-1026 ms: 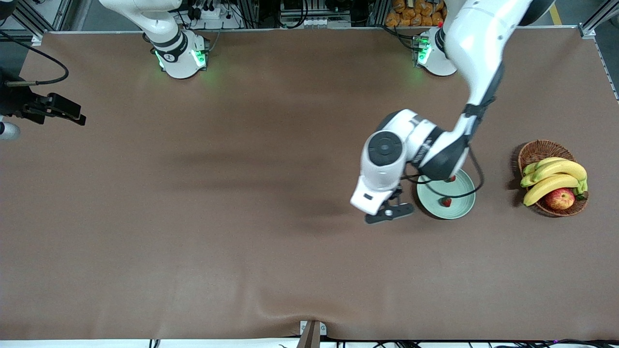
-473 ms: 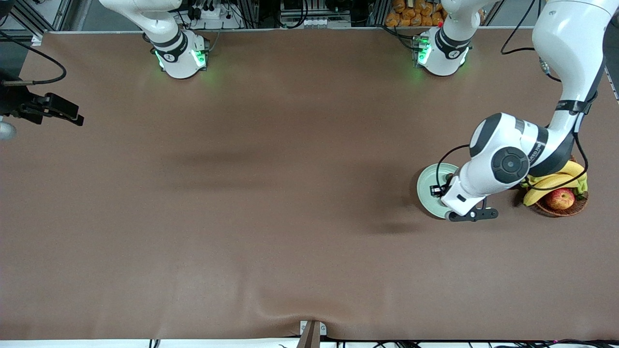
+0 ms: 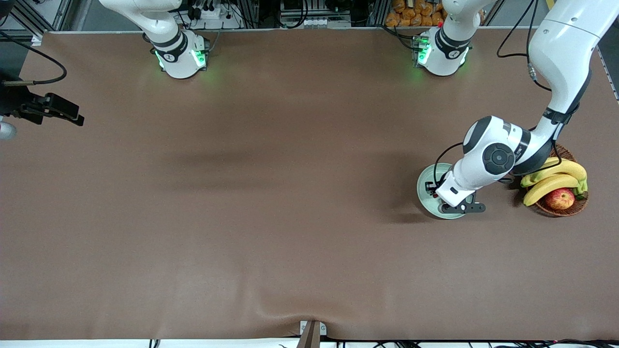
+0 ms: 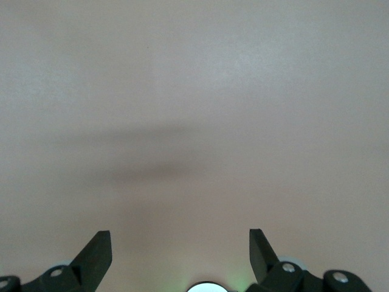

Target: Collect all strawberries into plate

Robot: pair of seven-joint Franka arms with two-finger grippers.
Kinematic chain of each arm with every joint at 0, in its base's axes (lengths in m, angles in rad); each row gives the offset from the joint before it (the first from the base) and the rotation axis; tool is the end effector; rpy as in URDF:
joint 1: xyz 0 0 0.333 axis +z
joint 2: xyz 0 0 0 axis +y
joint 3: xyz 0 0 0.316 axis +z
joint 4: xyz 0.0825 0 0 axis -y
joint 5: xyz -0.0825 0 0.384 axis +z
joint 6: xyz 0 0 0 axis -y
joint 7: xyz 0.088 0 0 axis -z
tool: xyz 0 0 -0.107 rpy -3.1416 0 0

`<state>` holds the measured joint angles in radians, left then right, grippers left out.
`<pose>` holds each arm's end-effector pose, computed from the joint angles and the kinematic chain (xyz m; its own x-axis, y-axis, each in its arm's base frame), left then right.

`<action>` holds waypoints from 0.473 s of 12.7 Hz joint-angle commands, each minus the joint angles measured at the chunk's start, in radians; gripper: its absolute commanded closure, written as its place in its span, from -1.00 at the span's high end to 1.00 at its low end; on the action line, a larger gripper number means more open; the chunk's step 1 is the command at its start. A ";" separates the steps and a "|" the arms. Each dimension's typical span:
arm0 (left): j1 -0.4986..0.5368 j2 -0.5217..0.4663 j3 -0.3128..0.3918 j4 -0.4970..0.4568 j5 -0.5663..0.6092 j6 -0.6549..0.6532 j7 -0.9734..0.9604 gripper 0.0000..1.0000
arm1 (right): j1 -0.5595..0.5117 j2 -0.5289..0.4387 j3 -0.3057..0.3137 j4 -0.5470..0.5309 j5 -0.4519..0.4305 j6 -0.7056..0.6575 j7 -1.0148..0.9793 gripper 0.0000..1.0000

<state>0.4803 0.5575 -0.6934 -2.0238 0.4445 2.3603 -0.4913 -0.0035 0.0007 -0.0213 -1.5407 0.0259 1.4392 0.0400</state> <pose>0.5811 -0.1125 0.2224 0.9980 0.0113 -0.0615 0.0130 -0.9995 0.0281 0.5407 -0.0104 0.6273 0.9928 -0.0612 -0.1029 -0.0638 -0.9977 -0.0218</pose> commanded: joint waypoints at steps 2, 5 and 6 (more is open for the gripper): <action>0.018 -0.057 -0.018 -0.001 0.020 -0.016 -0.016 1.00 | -0.003 0.001 0.012 0.007 -0.006 -0.002 0.015 1.00; 0.017 -0.209 -0.063 0.048 0.008 -0.137 -0.013 1.00 | 0.000 0.001 0.015 0.007 -0.004 0.006 0.015 1.00; 0.017 -0.262 -0.072 0.094 0.007 -0.203 -0.012 1.00 | 0.000 0.001 0.018 0.007 -0.004 0.006 0.015 1.00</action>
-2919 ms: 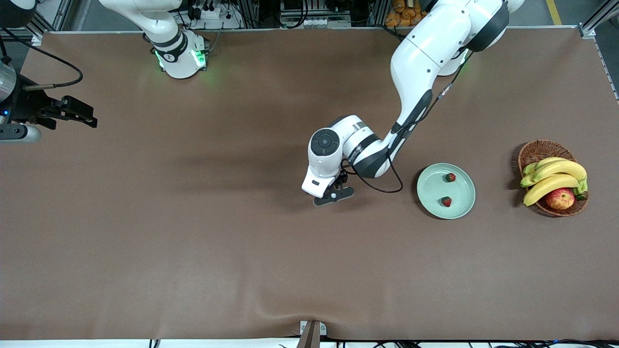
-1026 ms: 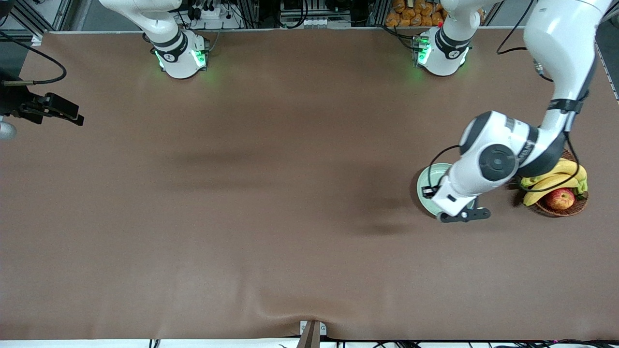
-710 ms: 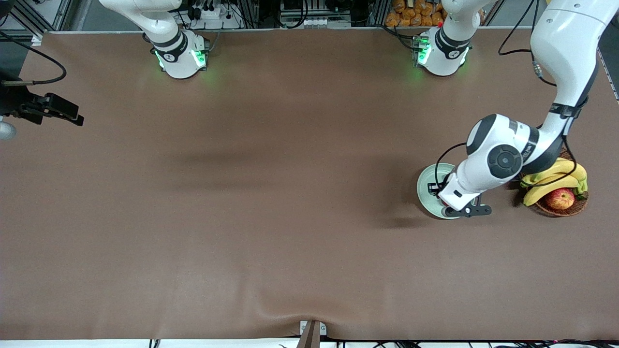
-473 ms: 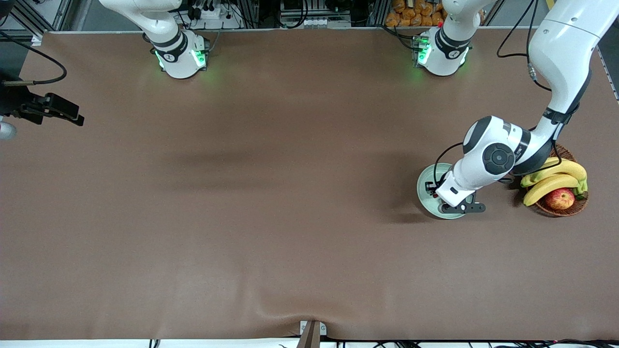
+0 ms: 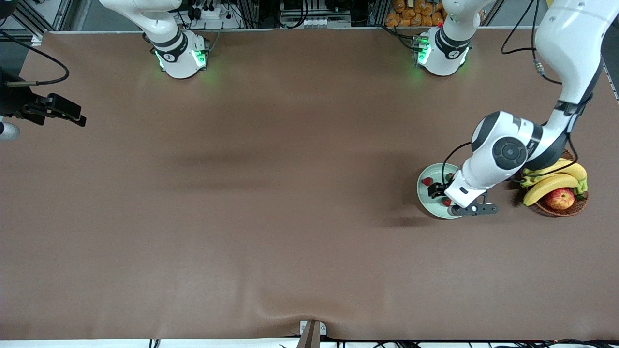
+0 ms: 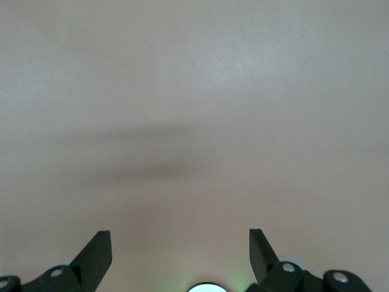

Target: Collect all strawberries into plate

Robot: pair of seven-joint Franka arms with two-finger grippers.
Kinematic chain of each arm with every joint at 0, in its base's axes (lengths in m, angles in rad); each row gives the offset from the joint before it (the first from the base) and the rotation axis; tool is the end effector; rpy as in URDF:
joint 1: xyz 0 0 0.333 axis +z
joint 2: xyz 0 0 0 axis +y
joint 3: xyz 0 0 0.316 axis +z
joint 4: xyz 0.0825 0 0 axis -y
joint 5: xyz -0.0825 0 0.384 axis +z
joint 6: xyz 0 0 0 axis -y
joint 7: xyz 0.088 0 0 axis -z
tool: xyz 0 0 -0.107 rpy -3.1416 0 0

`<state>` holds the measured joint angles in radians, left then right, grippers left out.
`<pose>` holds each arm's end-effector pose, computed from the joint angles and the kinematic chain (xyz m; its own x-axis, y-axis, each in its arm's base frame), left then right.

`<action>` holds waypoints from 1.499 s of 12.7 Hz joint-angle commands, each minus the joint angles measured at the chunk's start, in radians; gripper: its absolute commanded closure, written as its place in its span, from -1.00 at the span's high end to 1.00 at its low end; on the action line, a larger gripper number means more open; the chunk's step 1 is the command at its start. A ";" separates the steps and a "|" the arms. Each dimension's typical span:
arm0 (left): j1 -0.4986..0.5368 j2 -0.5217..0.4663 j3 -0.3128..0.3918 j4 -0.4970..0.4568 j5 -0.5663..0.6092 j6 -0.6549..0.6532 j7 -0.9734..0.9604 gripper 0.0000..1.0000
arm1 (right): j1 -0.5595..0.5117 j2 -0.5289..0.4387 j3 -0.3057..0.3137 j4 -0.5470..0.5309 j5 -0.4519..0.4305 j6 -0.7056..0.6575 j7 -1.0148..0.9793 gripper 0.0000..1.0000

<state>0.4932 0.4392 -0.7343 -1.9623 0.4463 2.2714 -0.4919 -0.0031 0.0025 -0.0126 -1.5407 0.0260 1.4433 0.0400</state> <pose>0.5996 -0.1146 0.3013 0.9994 0.0078 0.0323 0.0091 -0.9991 -0.0418 0.5417 -0.0054 0.6267 0.9935 -0.0523 -0.1006 -0.0548 -0.9983 -0.0219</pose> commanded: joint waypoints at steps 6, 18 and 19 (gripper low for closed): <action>0.001 -0.220 -0.079 0.478 -0.142 -0.631 0.001 1.00 | -0.002 -0.001 0.008 0.007 -0.008 0.002 0.011 1.00; -0.290 -0.450 0.427 0.550 -0.431 -0.813 0.200 1.00 | -0.006 0.001 0.006 0.007 -0.008 0.000 0.009 1.00; -0.345 -0.470 0.499 0.528 -0.436 -0.822 0.205 1.00 | -0.006 0.001 0.006 0.007 -0.008 0.002 0.009 1.00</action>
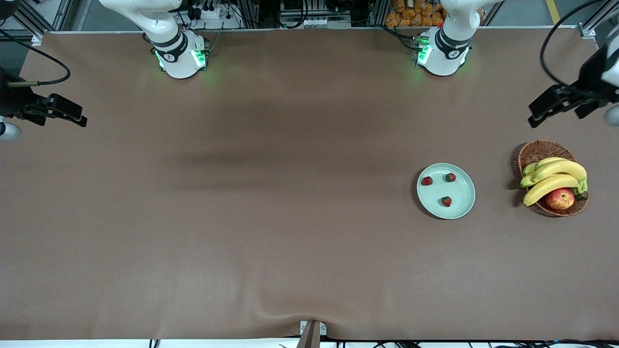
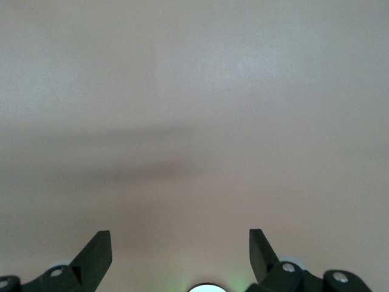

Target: Collect all strawberries into plate

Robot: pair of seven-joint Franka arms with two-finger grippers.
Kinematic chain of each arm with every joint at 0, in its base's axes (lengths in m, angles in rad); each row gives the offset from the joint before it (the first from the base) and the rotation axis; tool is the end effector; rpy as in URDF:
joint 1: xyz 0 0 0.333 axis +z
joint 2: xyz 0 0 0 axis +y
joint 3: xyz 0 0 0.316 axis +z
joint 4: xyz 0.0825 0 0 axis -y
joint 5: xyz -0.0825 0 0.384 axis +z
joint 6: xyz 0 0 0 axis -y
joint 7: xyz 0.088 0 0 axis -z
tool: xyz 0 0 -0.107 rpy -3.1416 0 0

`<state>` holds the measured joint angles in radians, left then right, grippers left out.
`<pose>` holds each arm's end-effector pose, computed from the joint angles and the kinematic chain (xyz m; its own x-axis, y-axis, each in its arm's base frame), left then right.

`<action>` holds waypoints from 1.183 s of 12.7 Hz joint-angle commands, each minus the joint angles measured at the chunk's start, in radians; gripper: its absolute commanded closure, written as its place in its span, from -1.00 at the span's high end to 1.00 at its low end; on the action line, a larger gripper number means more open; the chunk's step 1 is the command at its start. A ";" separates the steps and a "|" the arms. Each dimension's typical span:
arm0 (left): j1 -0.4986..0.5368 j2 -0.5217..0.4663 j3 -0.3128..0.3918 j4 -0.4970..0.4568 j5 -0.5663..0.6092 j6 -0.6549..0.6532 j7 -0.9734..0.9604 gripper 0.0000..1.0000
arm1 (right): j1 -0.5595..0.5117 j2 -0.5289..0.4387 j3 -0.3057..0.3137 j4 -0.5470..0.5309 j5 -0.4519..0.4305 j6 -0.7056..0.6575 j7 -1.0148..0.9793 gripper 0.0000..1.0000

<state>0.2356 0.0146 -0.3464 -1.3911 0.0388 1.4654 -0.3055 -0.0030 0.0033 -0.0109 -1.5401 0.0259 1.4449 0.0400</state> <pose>0.5436 -0.0542 0.6912 0.9779 0.1979 0.0678 0.1992 -0.9799 -0.0135 0.5422 -0.0045 0.6266 0.9938 -0.0505 -0.0993 -0.0530 -0.9984 -0.0219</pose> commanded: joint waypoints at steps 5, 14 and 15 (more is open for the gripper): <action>-0.274 -0.125 0.329 -0.163 -0.063 -0.005 0.055 1.00 | -0.008 0.000 0.005 0.006 -0.008 0.000 0.009 1.00; -0.280 -0.117 0.346 -0.164 0.010 -0.017 0.181 1.00 | -0.006 0.000 0.005 0.006 -0.009 0.000 0.009 1.00; -0.280 -0.116 0.346 -0.164 0.010 -0.025 0.180 1.00 | -0.006 0.001 0.005 0.006 -0.009 0.000 0.009 1.00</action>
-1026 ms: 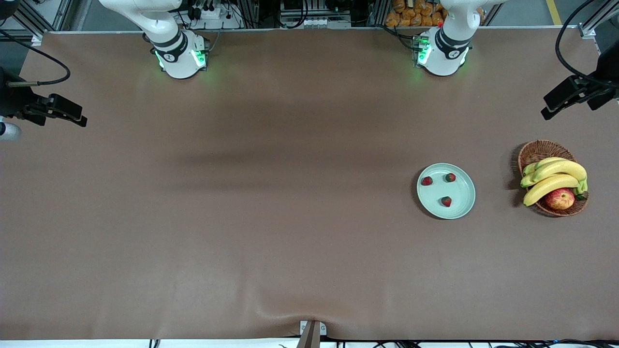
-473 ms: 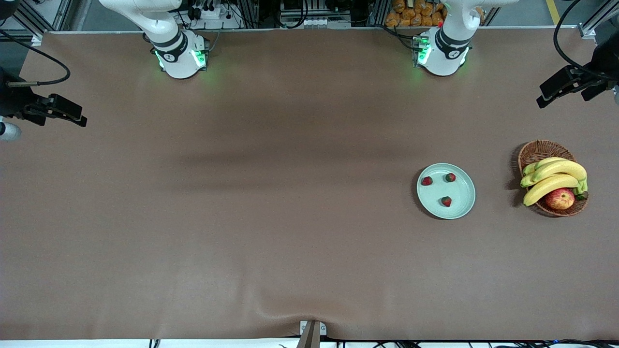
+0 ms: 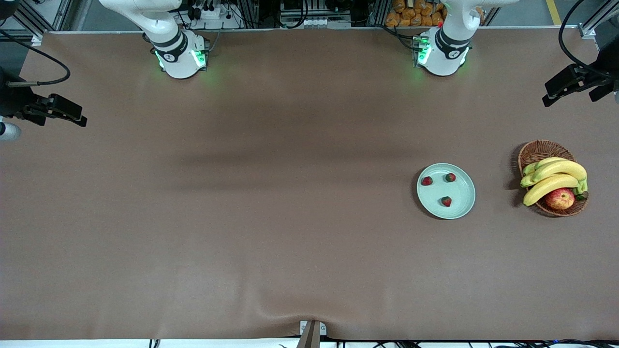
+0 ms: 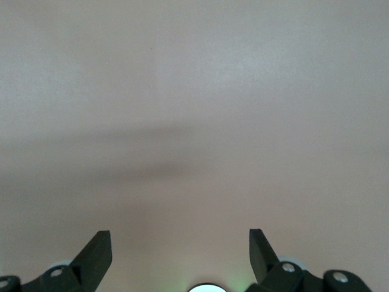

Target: Collect all strawberries into plate

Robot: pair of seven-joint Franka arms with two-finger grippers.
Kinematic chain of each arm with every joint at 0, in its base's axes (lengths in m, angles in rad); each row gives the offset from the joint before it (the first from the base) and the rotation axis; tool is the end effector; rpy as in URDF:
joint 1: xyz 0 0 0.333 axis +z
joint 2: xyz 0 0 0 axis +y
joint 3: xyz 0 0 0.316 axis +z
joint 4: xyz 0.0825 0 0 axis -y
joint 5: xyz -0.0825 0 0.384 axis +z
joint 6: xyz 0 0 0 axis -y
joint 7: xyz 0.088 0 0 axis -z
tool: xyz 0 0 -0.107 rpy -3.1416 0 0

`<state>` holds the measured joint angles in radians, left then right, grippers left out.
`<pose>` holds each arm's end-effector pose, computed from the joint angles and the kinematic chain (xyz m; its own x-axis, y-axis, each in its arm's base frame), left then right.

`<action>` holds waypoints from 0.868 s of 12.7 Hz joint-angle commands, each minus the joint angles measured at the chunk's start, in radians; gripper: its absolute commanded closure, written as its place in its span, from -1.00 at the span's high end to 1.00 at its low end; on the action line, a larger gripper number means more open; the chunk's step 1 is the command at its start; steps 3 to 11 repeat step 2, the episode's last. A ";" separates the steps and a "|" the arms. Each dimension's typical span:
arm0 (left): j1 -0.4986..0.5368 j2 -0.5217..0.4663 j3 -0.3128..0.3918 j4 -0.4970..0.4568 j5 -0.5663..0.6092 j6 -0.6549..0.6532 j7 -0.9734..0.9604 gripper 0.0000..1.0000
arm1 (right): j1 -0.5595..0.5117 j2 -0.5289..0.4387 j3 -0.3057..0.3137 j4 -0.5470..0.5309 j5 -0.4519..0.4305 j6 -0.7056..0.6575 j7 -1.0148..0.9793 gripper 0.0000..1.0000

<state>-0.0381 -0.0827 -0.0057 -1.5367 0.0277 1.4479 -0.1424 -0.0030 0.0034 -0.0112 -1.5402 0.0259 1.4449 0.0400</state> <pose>0.5149 -0.0195 0.6739 0.9948 0.1018 -0.0020 0.1017 -0.9944 -0.0285 0.5422 -0.0047 0.6265 0.9937 -0.0508 -0.0995 -0.0533 -0.9983 -0.0219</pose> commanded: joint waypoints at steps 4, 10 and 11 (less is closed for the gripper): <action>-0.005 -0.018 0.006 -0.020 0.021 -0.015 0.018 1.00 | -0.006 0.001 0.005 0.006 -0.009 0.000 0.009 1.00; -0.005 -0.018 0.006 -0.020 0.021 -0.015 0.018 1.00 | -0.006 0.001 0.005 0.006 -0.009 0.000 0.009 1.00; -0.005 -0.018 0.006 -0.020 0.021 -0.015 0.018 1.00 | -0.006 0.001 0.005 0.006 -0.009 0.000 0.009 1.00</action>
